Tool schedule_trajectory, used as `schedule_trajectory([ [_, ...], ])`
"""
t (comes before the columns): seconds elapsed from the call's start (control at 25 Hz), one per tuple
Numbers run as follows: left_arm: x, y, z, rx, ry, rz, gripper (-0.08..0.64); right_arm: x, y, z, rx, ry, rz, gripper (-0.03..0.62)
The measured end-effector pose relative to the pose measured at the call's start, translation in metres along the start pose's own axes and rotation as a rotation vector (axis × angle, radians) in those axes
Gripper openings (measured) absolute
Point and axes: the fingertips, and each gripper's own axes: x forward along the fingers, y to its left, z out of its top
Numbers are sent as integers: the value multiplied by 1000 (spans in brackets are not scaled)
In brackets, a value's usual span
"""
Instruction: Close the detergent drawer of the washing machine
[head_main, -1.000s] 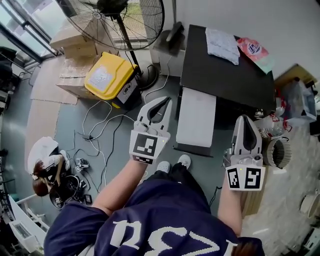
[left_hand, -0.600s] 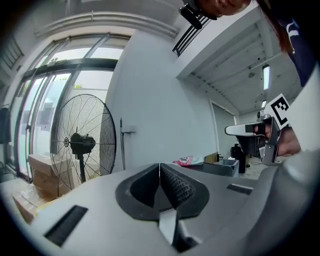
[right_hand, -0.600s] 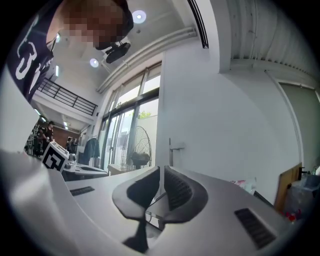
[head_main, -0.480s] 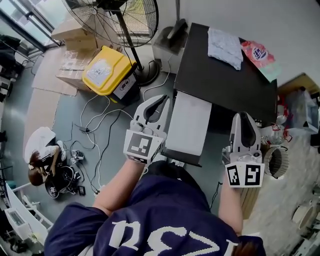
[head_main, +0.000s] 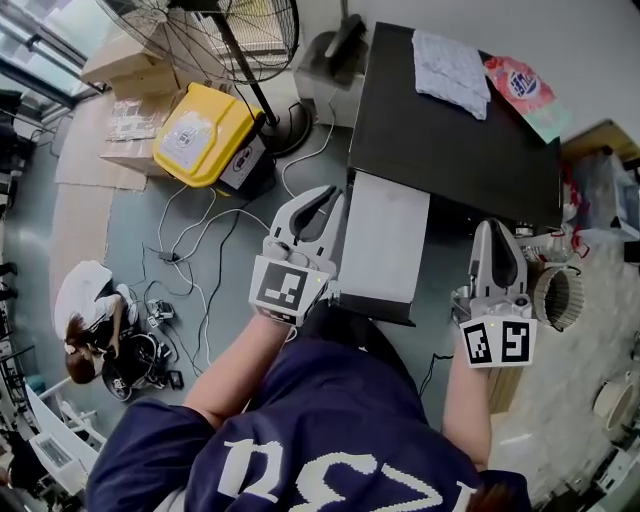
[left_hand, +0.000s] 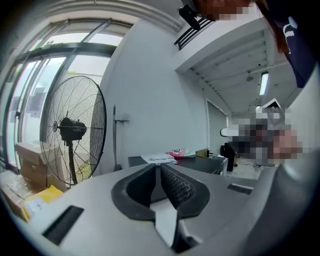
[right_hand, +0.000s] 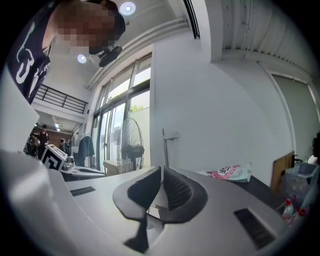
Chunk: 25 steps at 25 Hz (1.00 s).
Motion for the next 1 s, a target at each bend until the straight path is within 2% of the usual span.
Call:
schedule_trajectory([
  [0.2, -2, 4, -4, -14, -49, -2, 34, -7, 3, -25, 13, 68, 20, 14],
  [0.4, -12, 3, -22, -10, 3, 1, 34, -31, 10, -59, -22, 158, 48, 14],
  [0.56, -22, -4, -40, -9, 68, -27, 34, -55, 16, -94, 4, 230, 70, 14],
  [0.68, -27, -11, -56, -14, 77, -74, 34, -72, 21, -127, 67, 305, 96, 32],
  [0.8, -37, -14, -82, -40, 161, -101, 49, -88, 24, -160, 146, 394, 125, 82],
  [0.88, -45, -15, -99, -49, 201, -101, 86, -99, 27, -180, 193, 454, 133, 125],
  [1.0, -56, -21, -123, -55, 256, -102, 112, -115, 35, -204, 253, 493, 148, 151],
])
